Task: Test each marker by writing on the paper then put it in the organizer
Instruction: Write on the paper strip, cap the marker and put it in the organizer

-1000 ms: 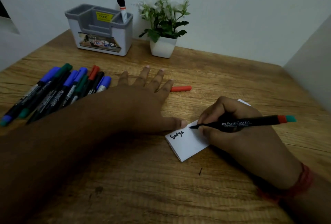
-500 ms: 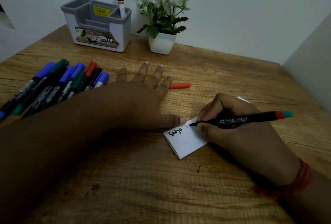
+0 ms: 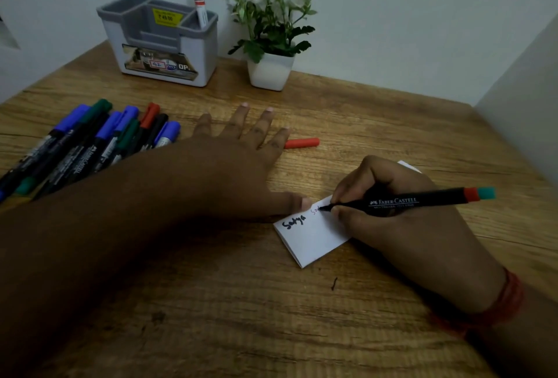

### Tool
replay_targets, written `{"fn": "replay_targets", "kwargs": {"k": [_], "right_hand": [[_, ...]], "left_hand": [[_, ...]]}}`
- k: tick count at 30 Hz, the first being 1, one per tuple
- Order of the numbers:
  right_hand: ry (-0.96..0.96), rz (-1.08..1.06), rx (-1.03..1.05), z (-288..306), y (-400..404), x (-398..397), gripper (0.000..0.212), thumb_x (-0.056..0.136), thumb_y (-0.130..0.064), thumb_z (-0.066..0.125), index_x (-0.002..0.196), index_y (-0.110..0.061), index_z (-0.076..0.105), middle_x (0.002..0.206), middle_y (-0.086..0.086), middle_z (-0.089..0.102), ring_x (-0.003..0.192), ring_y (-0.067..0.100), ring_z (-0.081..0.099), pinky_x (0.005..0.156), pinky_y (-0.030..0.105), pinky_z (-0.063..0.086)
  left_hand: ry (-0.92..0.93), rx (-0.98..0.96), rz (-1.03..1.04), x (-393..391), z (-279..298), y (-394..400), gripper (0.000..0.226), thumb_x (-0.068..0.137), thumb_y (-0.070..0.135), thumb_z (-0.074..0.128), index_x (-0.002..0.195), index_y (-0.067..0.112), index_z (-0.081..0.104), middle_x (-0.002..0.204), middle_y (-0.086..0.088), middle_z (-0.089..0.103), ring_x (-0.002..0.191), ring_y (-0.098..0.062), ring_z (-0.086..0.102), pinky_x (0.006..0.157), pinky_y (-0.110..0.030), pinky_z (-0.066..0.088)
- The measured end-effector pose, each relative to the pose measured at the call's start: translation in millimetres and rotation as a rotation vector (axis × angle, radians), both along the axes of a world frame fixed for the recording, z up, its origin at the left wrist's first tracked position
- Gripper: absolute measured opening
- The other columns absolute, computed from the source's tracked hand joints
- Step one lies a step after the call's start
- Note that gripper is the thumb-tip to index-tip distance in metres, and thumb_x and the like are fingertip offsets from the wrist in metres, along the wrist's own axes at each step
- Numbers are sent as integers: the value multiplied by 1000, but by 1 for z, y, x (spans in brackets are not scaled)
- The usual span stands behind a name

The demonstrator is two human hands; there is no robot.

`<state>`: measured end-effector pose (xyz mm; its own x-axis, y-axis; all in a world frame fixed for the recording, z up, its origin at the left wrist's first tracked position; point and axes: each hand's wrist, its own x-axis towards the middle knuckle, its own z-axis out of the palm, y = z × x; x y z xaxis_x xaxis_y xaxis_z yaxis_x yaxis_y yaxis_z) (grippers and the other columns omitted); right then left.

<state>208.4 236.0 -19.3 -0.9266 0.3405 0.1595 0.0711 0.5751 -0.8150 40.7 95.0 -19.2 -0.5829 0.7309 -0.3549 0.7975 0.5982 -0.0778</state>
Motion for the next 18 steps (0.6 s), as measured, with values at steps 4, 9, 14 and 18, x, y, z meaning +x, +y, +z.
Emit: {"fn": "replay_targets", "kwargs": {"k": [4, 9, 14, 18], "right_hand": [[10, -21, -17, 0, -1, 0, 15, 77, 2, 75, 75, -9, 65, 87, -2, 73, 83, 11, 69, 71, 32, 57], [14, -37, -4, 0, 0, -1, 17, 77, 3, 75, 74, -10, 63, 86, -1, 72, 82, 12, 69, 71, 34, 57], [14, -27, 45, -1, 1, 0, 27, 74, 3, 75, 66, -19, 60, 82, -1, 72, 77, 12, 69, 70, 33, 56], [27, -54, -29, -1, 1, 1, 19, 77, 3, 74, 73, -12, 62, 86, 0, 73, 82, 12, 70, 71, 32, 58]], "left_hand": [[9, 3, -11, -2, -4, -1, 117, 50, 97, 4, 145, 37, -31, 153, 3, -41, 142, -27, -34, 114, -65, -6], [8, 12, -18, -5, -7, 1, 117, 50, 97, 4, 145, 38, -31, 153, 2, -41, 142, -28, -34, 114, -66, -6], [13, 5, -16, -4, -5, 2, 118, 50, 97, 3, 146, 36, -30, 154, 1, -40, 142, -28, -34, 115, -65, -5], [25, 13, -27, -4, -6, 1, 118, 49, 97, 0, 146, 37, -30, 154, 0, -39, 143, -28, -33, 115, -63, -6]]}}
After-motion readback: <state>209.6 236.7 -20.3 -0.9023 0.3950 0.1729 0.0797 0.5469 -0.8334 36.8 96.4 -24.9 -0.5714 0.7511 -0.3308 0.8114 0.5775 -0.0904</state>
